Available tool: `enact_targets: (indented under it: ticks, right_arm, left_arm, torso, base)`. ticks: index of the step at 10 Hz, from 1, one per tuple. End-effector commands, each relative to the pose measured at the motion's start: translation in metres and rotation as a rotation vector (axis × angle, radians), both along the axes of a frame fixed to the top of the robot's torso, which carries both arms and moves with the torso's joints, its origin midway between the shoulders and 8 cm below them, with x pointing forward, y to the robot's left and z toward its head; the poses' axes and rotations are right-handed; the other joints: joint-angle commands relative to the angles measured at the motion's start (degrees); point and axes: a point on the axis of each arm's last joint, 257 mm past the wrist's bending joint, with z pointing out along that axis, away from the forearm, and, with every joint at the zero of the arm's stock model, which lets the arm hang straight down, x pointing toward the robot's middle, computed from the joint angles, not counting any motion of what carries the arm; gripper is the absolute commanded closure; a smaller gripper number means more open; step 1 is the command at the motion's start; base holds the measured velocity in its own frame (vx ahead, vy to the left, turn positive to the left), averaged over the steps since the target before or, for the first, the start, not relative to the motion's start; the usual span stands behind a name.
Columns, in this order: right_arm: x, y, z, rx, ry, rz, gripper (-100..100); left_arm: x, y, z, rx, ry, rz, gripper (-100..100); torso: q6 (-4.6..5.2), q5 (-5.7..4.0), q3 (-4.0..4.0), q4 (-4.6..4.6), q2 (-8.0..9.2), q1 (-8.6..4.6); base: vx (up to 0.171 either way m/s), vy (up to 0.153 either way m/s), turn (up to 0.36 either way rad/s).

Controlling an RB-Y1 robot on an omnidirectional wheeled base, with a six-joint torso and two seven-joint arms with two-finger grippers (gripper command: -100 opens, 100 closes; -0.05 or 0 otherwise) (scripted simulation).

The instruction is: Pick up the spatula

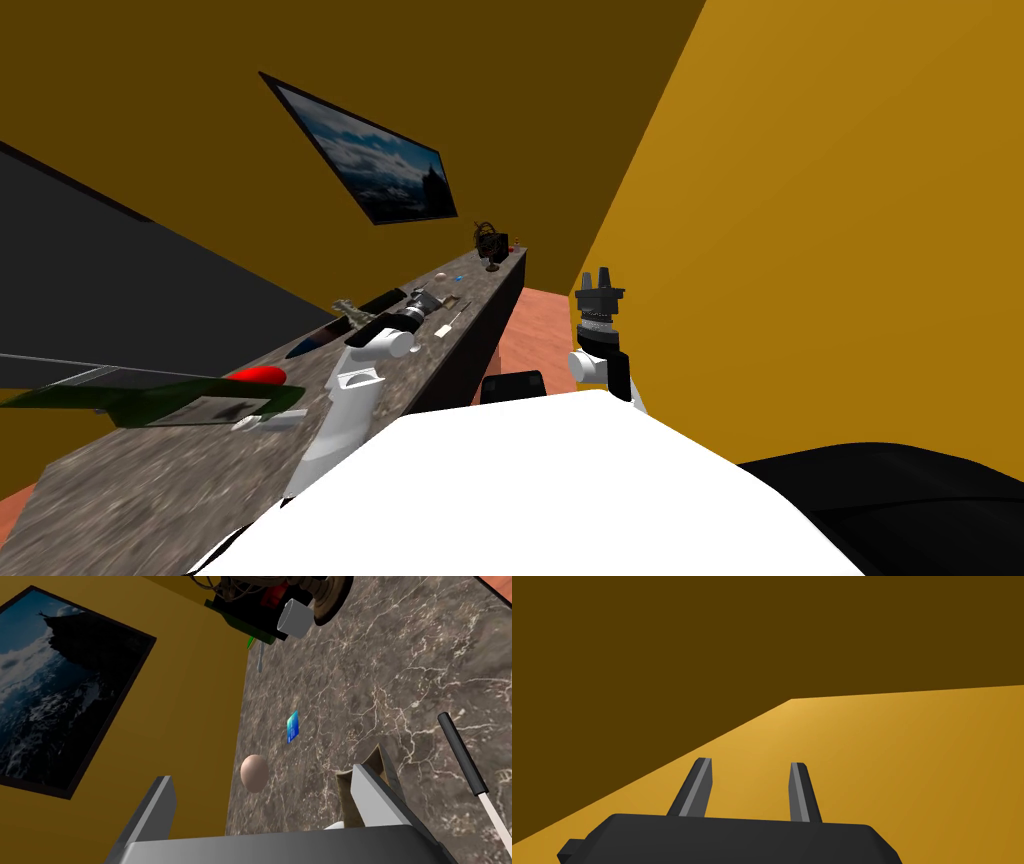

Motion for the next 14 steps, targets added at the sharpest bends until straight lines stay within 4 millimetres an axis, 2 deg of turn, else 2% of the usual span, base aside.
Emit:
enact_targets:
  ticks: [1,7,9,12,14]
  right_arm:
    - [0.0,0.0,0.0,0.0,0.0,0.0,0]
    - [0.0,0.0,0.0,0.0,0.0,0.0,0]
    - [0.0,0.0,0.0,0.0,0.0,0.0,0]
    - [0.0,0.0,0.0,0.0,0.0,0.0,0]
    - [0.0,0.0,0.0,0.0,0.0,0.0,0]
  left_arm:
    - [-0.001,-0.001,-0.005,-0.007,0.023,-0.001,-100]
    - [0.002,0.007,-0.042,-0.141,0.204,0.0,-100]
    - [0.0,0.007,-0.05,-0.139,0.234,-0.001,-100]
    - [-0.004,0.014,-0.074,-0.221,0.346,0.017,-100]
    - [-0.009,0.013,-0.082,-0.219,0.384,0.018,-100]
  torso:
    - [0.0,0.0,0.0,0.0,0.0,0.0]
    - [0.0,0.0,0.0,0.0,0.01,0.02]
    - [0.0,0.0,-0.03,-0.01,-0.04,-0.01]
    - [0.0,0.0,-0.02,-0.01,-0.04,-0.03]
    - [0.0,-0.01,-0.05,-0.02,-0.08,-0.04]
  base:
    - [0.017,-0.004,0.0]
    - [0.034,-0.01,0.012]
    - [0.03,-0.012,0.008]
    - [0.045,-0.019,0.019]
    - [0.034,-0.016,0.005]
